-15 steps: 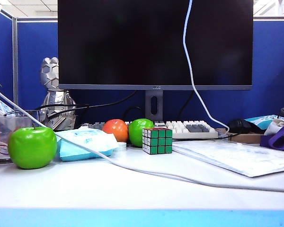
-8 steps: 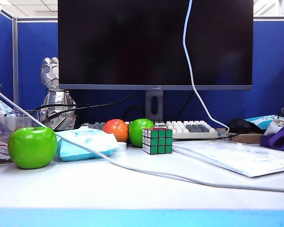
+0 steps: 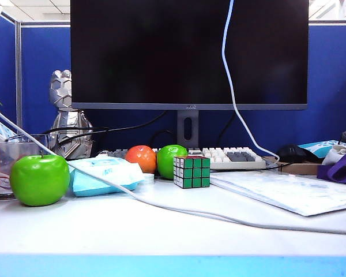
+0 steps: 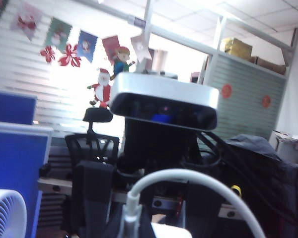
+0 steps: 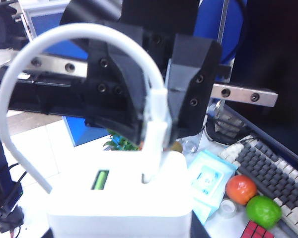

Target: Pick up the Type-C charging cable and the charging base, insert one end of the Type-C charger into the corresponding slot on the base, and finally place the plugged-in charger back on the table.

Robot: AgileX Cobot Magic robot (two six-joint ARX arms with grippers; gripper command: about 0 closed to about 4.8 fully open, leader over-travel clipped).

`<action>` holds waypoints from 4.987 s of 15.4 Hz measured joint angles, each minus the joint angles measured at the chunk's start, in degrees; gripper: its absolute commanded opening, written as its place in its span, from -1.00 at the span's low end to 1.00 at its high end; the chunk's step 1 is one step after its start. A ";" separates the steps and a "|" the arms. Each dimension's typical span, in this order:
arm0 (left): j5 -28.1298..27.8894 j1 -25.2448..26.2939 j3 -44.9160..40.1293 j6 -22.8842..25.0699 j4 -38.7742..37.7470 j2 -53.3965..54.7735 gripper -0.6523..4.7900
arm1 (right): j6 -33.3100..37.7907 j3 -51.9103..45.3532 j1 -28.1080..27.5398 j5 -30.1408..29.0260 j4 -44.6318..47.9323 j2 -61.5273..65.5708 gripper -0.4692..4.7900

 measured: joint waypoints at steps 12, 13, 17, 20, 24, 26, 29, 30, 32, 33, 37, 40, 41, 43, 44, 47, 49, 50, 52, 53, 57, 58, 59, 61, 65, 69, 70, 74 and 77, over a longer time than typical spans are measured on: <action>2.36 -0.02 0.24 4.52 -0.11 -0.11 -0.78 | -1.27 -0.04 0.13 -0.35 0.22 0.04 -0.83; 2.38 -0.02 0.24 5.25 -0.13 -0.13 -0.78 | -2.10 -0.04 0.11 -0.31 0.24 0.04 -0.83; 2.51 -0.02 0.26 5.64 -0.13 -0.13 -0.78 | -3.37 -0.07 0.11 0.09 0.37 0.04 -0.83; 2.19 -0.02 0.31 6.40 -0.28 -0.17 -0.78 | -1.64 -0.17 0.17 0.26 1.73 0.04 -0.83; 1.73 -0.02 0.35 7.89 -1.95 -0.37 -0.78 | 0.57 -0.31 0.17 0.17 2.64 0.07 -0.83; 1.75 -0.02 0.35 8.57 -2.99 -0.50 -0.78 | -0.85 -0.28 0.17 0.15 2.69 0.07 -0.83; 2.05 0.00 0.42 10.10 -5.29 -0.59 -0.78 | -0.94 -0.28 0.11 0.31 2.62 0.37 -0.83; 2.27 0.00 0.50 10.47 -5.97 -0.59 -0.78 | -0.94 -0.28 0.11 0.35 2.51 0.39 -0.83; 2.43 0.00 0.68 11.32 -7.50 -0.72 -0.78 | -0.96 -0.28 0.02 0.33 2.36 0.37 -0.82; 2.64 0.00 0.68 11.72 -8.33 -0.77 -0.78 | -1.16 -0.31 -0.02 0.37 2.21 0.37 -0.83; 2.84 0.02 0.70 11.98 -8.68 -0.83 -0.78 | -1.40 -0.31 -0.02 0.42 2.32 0.37 -0.83; 2.80 0.02 -0.07 13.60 -8.87 -1.07 -0.78 | -1.18 -0.52 -0.02 0.31 2.71 0.39 -0.83; 2.82 0.09 -0.15 14.97 -8.94 -1.09 -0.78 | -1.16 -0.68 -0.04 0.31 2.71 0.42 -0.83; 2.82 0.09 -0.15 15.61 -9.11 -1.09 -0.78 | -1.14 -0.68 -0.04 0.31 2.75 0.42 -0.83; 2.84 0.09 -0.15 15.63 -9.31 -1.09 -0.78 | -1.09 -0.68 -0.04 0.31 2.80 0.42 -0.83; 2.86 0.09 -0.13 15.65 -9.35 -1.11 -0.78 | -0.90 -0.70 -0.04 0.31 3.19 0.42 -0.83; 3.04 0.09 -0.11 15.80 -10.03 -1.16 -0.78 | -0.90 -0.70 -0.04 0.31 3.19 0.42 -0.83; 3.04 0.09 -0.09 16.44 -10.71 -1.18 -0.78 | -0.87 -0.72 -0.04 0.33 3.19 0.42 -0.83; 3.04 0.09 -0.07 17.11 -11.15 -1.20 -0.78 | -0.87 -0.72 -0.07 0.33 3.19 0.46 -0.83; 3.04 0.09 -0.07 17.11 -11.21 -1.20 -0.78 | -0.87 -0.72 -0.07 0.33 3.19 0.48 -0.83; 3.04 0.09 -0.07 17.07 -11.26 -1.20 -0.78 | -0.87 -0.72 -0.07 0.33 3.19 0.48 -0.83; 3.04 0.09 -0.04 17.07 -11.23 -1.20 -0.78 | -0.87 -0.72 -0.07 0.31 3.19 0.46 -0.83; 3.04 0.09 -0.04 17.07 -11.26 -1.22 -0.78 | -0.87 -0.72 -0.07 0.31 3.19 0.46 -0.83; 2.95 0.09 -0.04 17.07 -11.23 -1.22 -0.78 | -0.87 -0.72 -0.07 0.31 3.19 0.46 -0.83; 2.56 0.09 -0.09 17.03 -11.26 -1.18 -0.44 | -0.90 -0.68 -0.15 1.05 3.26 0.39 -0.83; 2.25 0.11 -0.09 16.92 -11.23 -1.20 -0.27 | -0.92 -0.68 -0.15 1.57 3.61 0.39 -0.83; 2.19 0.09 -0.09 16.94 -11.04 -1.20 -0.27 | -0.92 -0.68 -0.17 1.68 3.63 0.37 -0.83; 0.55 0.44 -0.09 16.85 -10.60 -1.20 -0.21 | -0.94 -0.68 -0.17 1.84 4.48 0.37 -0.83; -0.61 1.55 -0.22 16.41 -10.78 -1.07 0.14 | -1.11 -0.66 -0.15 1.53 5.35 0.04 -0.83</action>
